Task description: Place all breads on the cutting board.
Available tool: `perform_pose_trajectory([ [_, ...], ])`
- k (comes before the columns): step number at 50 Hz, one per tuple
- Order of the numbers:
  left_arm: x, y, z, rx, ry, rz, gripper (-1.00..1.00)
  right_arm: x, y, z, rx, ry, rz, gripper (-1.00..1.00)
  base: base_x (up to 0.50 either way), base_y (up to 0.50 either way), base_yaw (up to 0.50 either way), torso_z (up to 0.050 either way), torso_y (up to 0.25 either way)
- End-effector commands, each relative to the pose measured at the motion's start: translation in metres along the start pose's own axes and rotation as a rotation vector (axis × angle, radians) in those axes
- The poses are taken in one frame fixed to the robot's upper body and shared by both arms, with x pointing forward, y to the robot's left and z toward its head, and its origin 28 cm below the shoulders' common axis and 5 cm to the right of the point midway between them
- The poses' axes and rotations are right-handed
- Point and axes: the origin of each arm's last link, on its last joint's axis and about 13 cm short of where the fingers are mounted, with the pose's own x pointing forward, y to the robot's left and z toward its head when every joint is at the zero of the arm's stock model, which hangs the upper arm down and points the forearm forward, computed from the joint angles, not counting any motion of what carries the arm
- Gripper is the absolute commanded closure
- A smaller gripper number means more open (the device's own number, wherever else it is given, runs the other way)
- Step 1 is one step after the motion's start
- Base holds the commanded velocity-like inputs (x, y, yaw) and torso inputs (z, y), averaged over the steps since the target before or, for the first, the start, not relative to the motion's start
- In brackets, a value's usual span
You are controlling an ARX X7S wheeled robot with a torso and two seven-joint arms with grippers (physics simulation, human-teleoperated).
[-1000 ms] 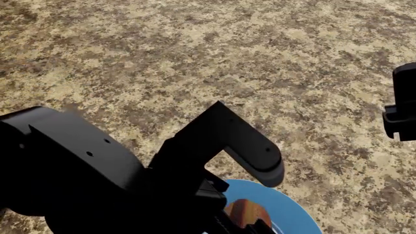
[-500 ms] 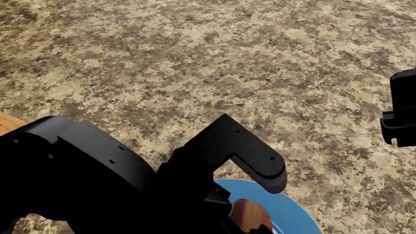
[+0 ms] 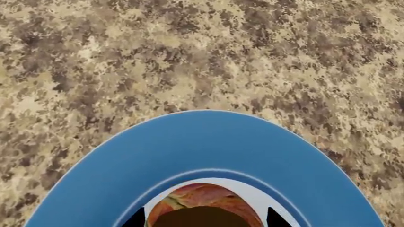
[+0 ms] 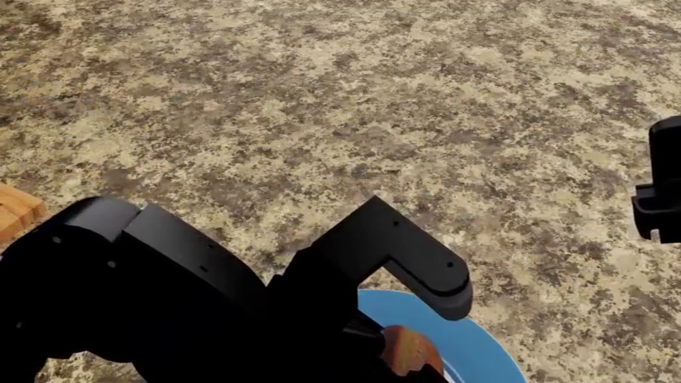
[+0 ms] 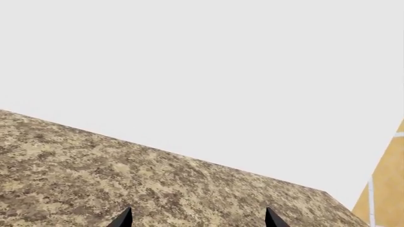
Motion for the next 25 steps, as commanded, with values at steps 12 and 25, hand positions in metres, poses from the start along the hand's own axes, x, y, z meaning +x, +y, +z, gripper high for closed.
perform_pose_trajectory([
  [12, -0.038, -0.004, 0.017, 0.028, -0.099, 0.022, 1.00, 0.003, -0.006, 0.010, 0.016, -0.028, -0.022, -1.00, 0.00, 0.00, 0.00, 0.000, 0.000],
  [25, -0.075, 0.003, 0.016, 0.047, -0.146, 0.091, 1.00, 0.011, 0.005, 0.011, 0.018, -0.035, -0.010, -1.00, 0.00, 0.00, 0.00, 0.000, 0.001],
])
